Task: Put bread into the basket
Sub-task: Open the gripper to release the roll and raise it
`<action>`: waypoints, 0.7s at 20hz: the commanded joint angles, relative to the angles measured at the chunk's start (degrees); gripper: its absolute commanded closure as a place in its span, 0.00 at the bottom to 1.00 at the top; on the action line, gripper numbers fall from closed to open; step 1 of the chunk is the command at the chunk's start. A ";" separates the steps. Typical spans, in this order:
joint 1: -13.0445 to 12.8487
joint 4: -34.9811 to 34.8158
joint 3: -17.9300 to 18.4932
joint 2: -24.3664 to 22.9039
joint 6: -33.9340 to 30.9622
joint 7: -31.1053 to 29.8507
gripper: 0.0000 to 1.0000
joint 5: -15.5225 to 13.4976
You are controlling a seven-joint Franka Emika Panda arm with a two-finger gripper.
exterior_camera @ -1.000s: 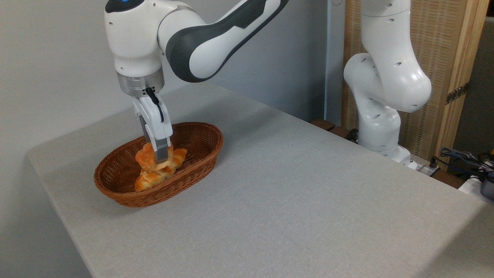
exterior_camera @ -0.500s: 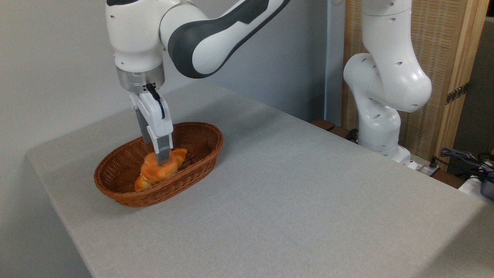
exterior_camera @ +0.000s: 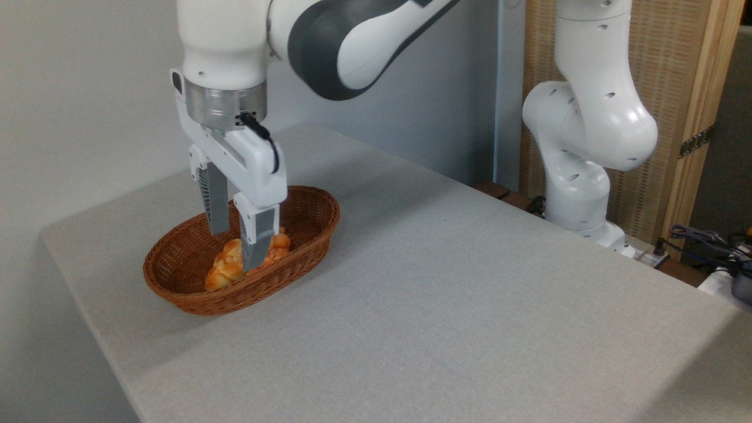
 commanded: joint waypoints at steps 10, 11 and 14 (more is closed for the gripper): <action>-0.59 0.23 3.26 -0.50 -4.56 -5.05 0.00 13.09; -0.59 0.31 3.53 -0.58 -4.56 -4.88 0.00 13.09; -0.59 0.32 3.53 -0.58 -4.56 -4.88 0.00 12.92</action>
